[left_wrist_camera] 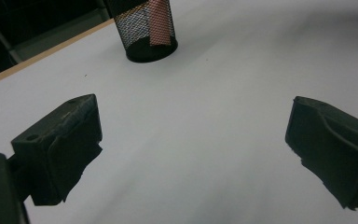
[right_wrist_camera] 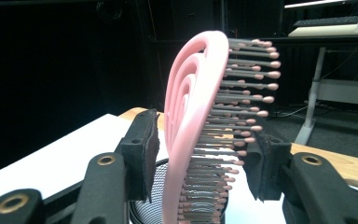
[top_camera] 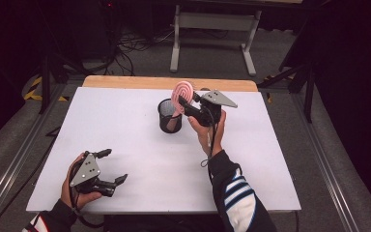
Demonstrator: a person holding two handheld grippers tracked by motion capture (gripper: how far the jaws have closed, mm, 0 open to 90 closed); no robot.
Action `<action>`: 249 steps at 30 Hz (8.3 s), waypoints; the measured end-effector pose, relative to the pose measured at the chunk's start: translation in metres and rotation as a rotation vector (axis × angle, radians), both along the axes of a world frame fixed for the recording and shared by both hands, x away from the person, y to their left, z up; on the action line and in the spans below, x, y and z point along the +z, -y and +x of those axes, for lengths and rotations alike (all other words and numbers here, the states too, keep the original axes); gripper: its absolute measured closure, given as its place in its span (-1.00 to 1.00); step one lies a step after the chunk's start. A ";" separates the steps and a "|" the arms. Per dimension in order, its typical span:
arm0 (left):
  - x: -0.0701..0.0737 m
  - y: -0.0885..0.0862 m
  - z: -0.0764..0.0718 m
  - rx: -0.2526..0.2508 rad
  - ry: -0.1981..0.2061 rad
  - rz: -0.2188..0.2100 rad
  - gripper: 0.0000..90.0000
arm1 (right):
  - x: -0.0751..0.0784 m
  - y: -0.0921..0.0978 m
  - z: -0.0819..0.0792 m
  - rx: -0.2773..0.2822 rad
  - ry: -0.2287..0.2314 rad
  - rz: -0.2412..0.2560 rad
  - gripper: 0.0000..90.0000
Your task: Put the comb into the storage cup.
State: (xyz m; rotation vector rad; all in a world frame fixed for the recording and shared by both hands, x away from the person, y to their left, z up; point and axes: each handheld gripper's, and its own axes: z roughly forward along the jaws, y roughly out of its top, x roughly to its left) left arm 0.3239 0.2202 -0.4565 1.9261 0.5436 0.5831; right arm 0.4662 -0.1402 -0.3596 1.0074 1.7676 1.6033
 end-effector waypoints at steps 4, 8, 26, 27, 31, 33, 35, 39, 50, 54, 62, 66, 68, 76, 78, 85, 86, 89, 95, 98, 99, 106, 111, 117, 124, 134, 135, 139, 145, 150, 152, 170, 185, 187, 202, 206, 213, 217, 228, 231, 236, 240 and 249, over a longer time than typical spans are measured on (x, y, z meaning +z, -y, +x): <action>0.000 0.000 0.001 0.007 0.001 -0.004 -0.90 | 0.001 0.002 -0.002 -0.002 0.008 -0.010 0.09; 0.000 0.000 0.001 0.013 0.000 -0.008 -0.89 | 0.005 0.002 -0.005 -0.005 0.030 -0.054 0.07; 0.000 0.002 0.000 0.010 0.008 0.009 -0.89 | 0.017 0.009 -0.013 -0.010 0.076 -0.128 -0.07; 0.000 0.002 0.000 0.010 0.009 0.009 -0.89 | 0.017 0.009 -0.014 -0.010 0.075 -0.130 -0.08; 0.000 0.002 -0.001 0.008 0.012 0.009 -0.89 | 0.020 0.011 -0.015 -0.009 0.087 -0.138 -0.13; 0.001 0.002 -0.001 0.009 0.012 0.008 -0.89 | 0.022 0.011 -0.015 -0.015 0.092 -0.149 -0.16; 0.001 0.003 -0.001 0.009 0.013 0.008 -0.89 | 0.023 0.011 -0.016 -0.014 0.094 -0.164 -0.18; 0.000 0.003 -0.001 0.008 0.013 0.012 -0.89 | 0.024 0.012 -0.017 -0.015 0.100 -0.175 -0.21; 0.000 0.003 -0.001 0.006 0.013 0.015 -0.89 | 0.028 0.016 -0.019 -0.024 0.112 -0.199 -0.30; 0.000 0.003 -0.001 0.008 0.012 0.015 -0.89 | 0.028 0.017 -0.019 -0.021 0.112 -0.203 -0.33; 0.000 0.002 -0.001 0.007 0.013 0.018 -0.89 | 0.029 0.019 -0.019 -0.022 0.114 -0.222 -0.50; 0.000 0.003 -0.001 0.007 0.012 0.019 -0.89 | 0.029 0.018 -0.021 -0.028 0.123 -0.243 -0.57; 0.000 0.003 -0.001 0.007 0.012 0.018 -0.89 | 0.030 0.018 -0.022 -0.036 0.131 -0.254 -0.63; 0.000 0.003 -0.001 0.008 0.011 0.019 -0.89 | 0.032 0.016 -0.026 -0.036 0.149 -0.283 -0.80; 0.000 0.003 -0.001 0.007 0.014 0.021 -0.89 | 0.032 0.016 -0.027 -0.034 0.153 -0.283 -0.83; 0.000 0.003 -0.001 0.007 0.015 0.023 -0.89 | 0.032 0.015 -0.029 -0.025 0.160 -0.301 -0.92; 0.000 0.003 -0.001 0.007 0.015 0.023 -0.89 | 0.032 0.015 -0.030 -0.022 0.162 -0.300 -0.92; 0.000 0.003 -0.001 0.006 0.015 0.024 -0.89 | 0.033 0.015 -0.032 -0.022 0.170 -0.308 -0.92; 0.000 0.003 -0.001 0.008 0.016 0.026 -0.89 | 0.035 0.013 -0.036 -0.016 0.187 -0.320 -0.92; 0.000 0.004 -0.001 0.007 0.015 0.026 -0.89 | 0.036 0.011 -0.040 -0.016 0.198 -0.334 -0.92; 0.000 0.004 -0.001 0.008 0.015 0.027 -0.89 | 0.036 0.011 -0.041 -0.012 0.200 -0.335 -0.92; 0.000 0.004 -0.001 0.012 0.014 0.025 -0.89 | 0.033 0.010 -0.051 -0.006 0.228 -0.365 -0.91; 0.000 0.004 -0.001 0.014 0.017 0.028 -0.89 | 0.030 0.014 -0.055 -0.006 0.230 -0.350 -0.91; 0.000 0.004 -0.001 0.016 0.017 0.029 -0.89 | 0.026 0.020 -0.059 -0.006 0.227 -0.324 -0.91; -0.001 0.004 -0.001 0.019 0.016 0.030 -0.89 | 0.021 0.025 -0.063 -0.003 0.228 -0.306 -0.91; -0.001 0.004 -0.001 0.019 0.017 0.032 -0.89 | 0.014 0.028 -0.073 0.002 0.241 -0.314 -0.91; -0.001 0.004 -0.001 0.019 0.018 0.030 -0.89 | 0.014 0.028 -0.074 0.002 0.243 -0.319 -0.91; -0.001 0.004 -0.001 0.020 0.018 0.030 -0.89 | 0.012 0.029 -0.077 0.002 0.251 -0.320 -0.91; -0.001 0.004 -0.002 0.019 0.021 0.030 -0.89 | 0.011 0.030 -0.082 0.008 0.260 -0.326 -0.91; 0.000 0.004 -0.002 0.019 0.021 0.029 -0.89 | 0.010 0.029 -0.086 0.014 0.269 -0.334 -0.91; 0.000 0.004 -0.002 0.019 0.021 0.030 -0.89 | 0.008 0.029 -0.087 0.019 0.270 -0.339 -0.91; 0.000 0.005 -0.003 0.015 0.023 0.035 -0.89 | 0.003 0.032 -0.102 0.040 0.290 -0.379 -0.91; 0.001 0.004 -0.003 0.013 0.028 0.036 -0.90 | -0.001 0.032 -0.113 0.061 0.304 -0.399 -0.91; 0.001 0.004 -0.003 0.013 0.028 0.036 -0.90 | -0.002 0.033 -0.115 0.063 0.307 -0.401 -0.91; 0.001 0.003 -0.004 0.013 0.034 0.036 -0.90 | -0.007 0.039 -0.123 0.063 0.319 -0.423 -0.90; 0.001 0.003 -0.004 0.012 0.034 0.036 -0.90 | -0.009 0.040 -0.125 0.065 0.318 -0.427 -0.90; 0.001 0.003 -0.005 0.014 0.037 0.039 -0.90 | -0.014 0.045 -0.130 0.060 0.316 -0.434 -0.90; 0.001 0.004 -0.005 0.012 0.038 0.042 -0.90 | -0.017 0.048 -0.132 0.060 0.315 -0.445 -0.90; 0.001 0.004 -0.005 0.010 0.039 0.046 -0.90 | -0.027 0.059 -0.137 0.058 0.300 -0.455 -0.90; 0.001 0.004 -0.005 0.010 0.040 0.051 -0.90 | -0.029 0.061 -0.138 0.058 0.297 -0.460 -0.90; 0.001 0.004 -0.005 0.010 0.038 0.050 -0.90 | -0.034 0.069 -0.139 0.055 0.281 -0.462 -0.90; 0.001 0.005 -0.005 0.010 0.039 0.052 -0.90 | -0.038 0.076 -0.141 0.049 0.271 -0.466 -0.90; 0.001 0.004 -0.005 0.010 0.040 0.055 -0.90 | -0.049 0.089 -0.144 0.031 0.244 -0.474 -0.91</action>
